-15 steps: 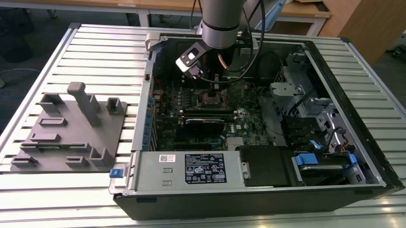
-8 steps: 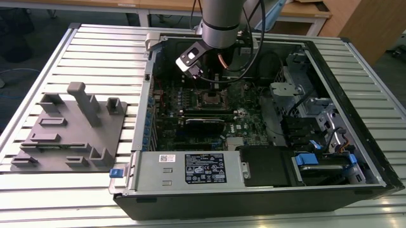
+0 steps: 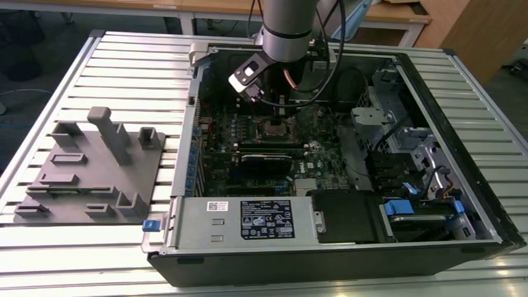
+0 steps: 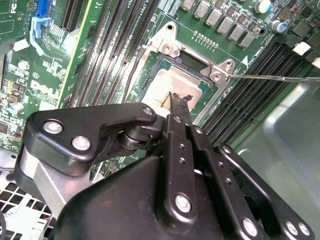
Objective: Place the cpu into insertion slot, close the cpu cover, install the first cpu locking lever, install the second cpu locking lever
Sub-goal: 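Place the cpu into insertion slot, then close the cpu cover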
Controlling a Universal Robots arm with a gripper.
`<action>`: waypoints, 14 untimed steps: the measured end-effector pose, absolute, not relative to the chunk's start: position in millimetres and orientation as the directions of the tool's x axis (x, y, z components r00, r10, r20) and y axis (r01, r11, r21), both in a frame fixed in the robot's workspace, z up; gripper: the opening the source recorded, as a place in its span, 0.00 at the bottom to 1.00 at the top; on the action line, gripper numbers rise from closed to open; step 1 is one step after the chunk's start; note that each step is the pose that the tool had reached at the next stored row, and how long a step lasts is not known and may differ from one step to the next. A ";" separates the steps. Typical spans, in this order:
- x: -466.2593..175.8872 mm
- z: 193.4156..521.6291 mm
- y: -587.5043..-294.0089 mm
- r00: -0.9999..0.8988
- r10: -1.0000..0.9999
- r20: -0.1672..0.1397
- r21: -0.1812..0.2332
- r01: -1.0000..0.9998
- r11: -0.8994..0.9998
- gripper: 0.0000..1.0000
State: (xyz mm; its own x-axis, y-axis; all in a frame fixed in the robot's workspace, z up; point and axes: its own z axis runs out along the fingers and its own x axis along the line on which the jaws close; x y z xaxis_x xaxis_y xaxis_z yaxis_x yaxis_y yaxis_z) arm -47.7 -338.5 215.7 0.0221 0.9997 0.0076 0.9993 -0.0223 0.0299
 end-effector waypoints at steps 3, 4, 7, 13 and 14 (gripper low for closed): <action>-47.7 217.1 -338.5 0.022 1.000 0.008 0.030 0.999 -0.022 0.10; -47.7 217.1 -338.5 0.022 1.000 0.008 0.030 0.999 -0.022 0.10; -47.7 217.7 -338.6 0.022 1.000 0.007 0.030 0.999 -0.022 0.10; -47.7 219.0 -338.5 0.022 1.000 0.008 0.030 0.999 -0.022 0.10; -47.7 219.1 -338.5 0.022 1.000 0.007 0.030 0.999 -0.022 0.10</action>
State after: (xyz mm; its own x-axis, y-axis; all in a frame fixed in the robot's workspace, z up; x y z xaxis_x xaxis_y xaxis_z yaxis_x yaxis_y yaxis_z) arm -47.7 -338.5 219.1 0.0221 0.9997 0.0075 0.9993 -0.0223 0.0298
